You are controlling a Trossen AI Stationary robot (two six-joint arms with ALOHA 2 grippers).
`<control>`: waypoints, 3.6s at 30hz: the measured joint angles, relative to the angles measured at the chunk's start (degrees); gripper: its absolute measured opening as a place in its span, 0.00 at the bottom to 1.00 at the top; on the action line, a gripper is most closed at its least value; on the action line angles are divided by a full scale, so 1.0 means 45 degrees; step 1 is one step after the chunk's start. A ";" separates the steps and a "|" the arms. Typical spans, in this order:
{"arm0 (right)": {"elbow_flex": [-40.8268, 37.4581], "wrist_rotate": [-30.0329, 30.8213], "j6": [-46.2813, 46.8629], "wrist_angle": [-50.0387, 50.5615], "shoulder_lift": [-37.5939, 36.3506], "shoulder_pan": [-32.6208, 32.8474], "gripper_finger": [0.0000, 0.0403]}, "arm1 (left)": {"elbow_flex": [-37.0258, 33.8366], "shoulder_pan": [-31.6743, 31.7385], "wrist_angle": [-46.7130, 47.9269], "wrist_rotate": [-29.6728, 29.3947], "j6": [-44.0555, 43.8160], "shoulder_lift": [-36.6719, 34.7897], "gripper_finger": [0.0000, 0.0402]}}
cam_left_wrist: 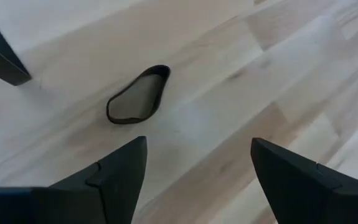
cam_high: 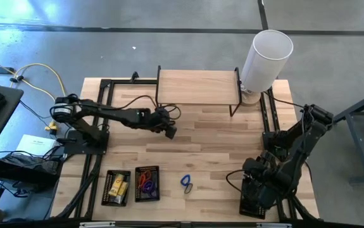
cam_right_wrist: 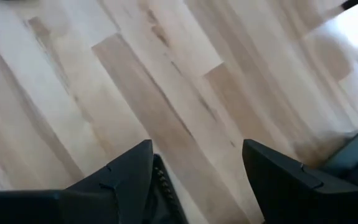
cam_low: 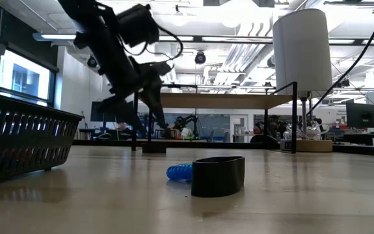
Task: Pick & Place Office Desk Supplies
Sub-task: Put the black rubber band into the right black basket
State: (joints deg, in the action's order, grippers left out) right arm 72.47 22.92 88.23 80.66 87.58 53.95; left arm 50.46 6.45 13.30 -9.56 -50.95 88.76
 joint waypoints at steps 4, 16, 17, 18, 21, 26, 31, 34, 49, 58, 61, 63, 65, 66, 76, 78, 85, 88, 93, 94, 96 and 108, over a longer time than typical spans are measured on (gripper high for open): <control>0.0000 0.0318 0.0094 0.0248 -0.0086 -0.0019 0.59 | 0.0000 0.0047 -0.0039 0.0000 -0.0002 0.0240 0.70; 0.0000 0.0554 0.0107 0.0293 -0.0091 -0.0019 0.59 | 0.0015 0.0200 -0.1313 -0.0832 0.1658 0.0224 0.70; 0.0000 0.0554 0.0107 0.0293 -0.0091 -0.0019 0.59 | 0.0010 0.0200 -0.1237 -0.1064 0.1890 0.0240 0.70; 0.0000 0.0558 0.0107 0.0298 -0.0091 -0.0019 0.59 | 0.0010 0.0200 -0.1200 -0.1296 0.2078 0.0235 0.70; 0.0000 0.0554 0.0107 0.0285 -0.0091 -0.0019 0.59 | 0.0010 0.0200 -0.1265 -0.1613 0.2587 0.0235 0.70; 0.0000 0.0554 0.0107 0.0126 -0.0091 -0.0024 0.59 | 0.0010 0.0168 -0.1283 -0.1681 0.2659 0.0326 0.70; 0.0000 0.0554 0.0103 -0.0071 -0.0091 -0.0024 0.59 | 0.0023 -0.0068 -0.1330 -0.1794 0.1707 0.0754 0.70; 0.0000 0.0554 0.0102 -0.0125 -0.0091 -0.0024 0.59 | 0.0010 -0.0259 -0.1183 -0.2506 0.1608 0.1064 0.70; 0.0000 0.0549 0.0102 -0.0180 -0.0091 -0.0029 0.59 | 0.0010 -0.0499 -0.1670 -0.3372 0.1708 0.2407 0.70; 0.0000 0.0544 0.0102 -0.0212 -0.0091 -0.0029 0.59 | 0.0015 -0.0499 -0.1685 -0.3346 0.1717 0.2817 0.70; 0.0000 0.0544 0.0097 -0.0215 -0.0091 -0.0029 0.59 | 0.0015 -0.0470 -0.1685 -0.3301 0.1713 0.2819 0.69; 0.0000 0.0545 0.0100 -0.0235 -0.0091 -0.0029 0.59 | 0.0015 -0.0465 -0.1640 -0.3281 0.1716 0.2818 0.67; 0.0000 0.0549 0.0102 -0.0294 -0.0091 -0.0029 0.59 | 0.0015 -0.0460 -0.1581 -0.3303 0.1718 0.2819 0.62; 0.0000 0.0544 0.0098 -0.0317 -0.0091 -0.0029 0.59 | 0.0015 -0.0460 -0.1546 -0.3327 0.1718 0.2819 0.58; 0.0000 0.0549 0.0099 -0.0538 -0.0091 -0.0029 0.59 | 0.0039 -0.0455 -0.0785 -0.3646 0.1306 0.2819 0.09; 0.0000 0.0547 0.0099 -0.0598 -0.0091 -0.0029 0.59 | 0.0039 -0.0503 -0.0737 -0.3622 0.1305 0.2789 0.03; 0.0000 0.0544 0.0097 -0.0863 -0.0091 -0.0029 0.59 | 0.0133 -0.1510 0.0352 -0.3240 0.1313 0.1674 0.00; 0.0000 0.0549 0.0097 -0.1554 -0.0091 -0.0029 0.59 | 0.0270 -0.2231 0.0851 -0.3332 0.1391 0.0571 0.00; 0.0000 0.0561 0.0097 -0.2365 -0.0091 -0.0029 0.59 | 0.0340 -0.3685 0.0565 -0.2734 0.2013 -0.1789 0.00; 0.0000 0.0651 0.0097 -0.2369 -0.0091 -0.0025 0.59 | 0.0345 -0.3929 0.0365 -0.2399 0.2242 -0.2270 0.00; 0.0000 0.1236 0.0093 -0.2379 -0.0091 -0.0029 0.59 | 0.0345 -0.4362 -0.0308 -0.1745 0.2651 -0.3078 0.00; 0.0000 0.6876 -0.0010 -0.2625 -0.0296 -0.1308 0.59 | 0.0363 -0.7052 -0.6779 -0.0645 0.5900 -0.3858 0.00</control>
State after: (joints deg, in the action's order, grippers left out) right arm 72.47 53.86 88.18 68.84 86.25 48.07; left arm 52.09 -25.28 -17.21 -12.46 -24.40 71.40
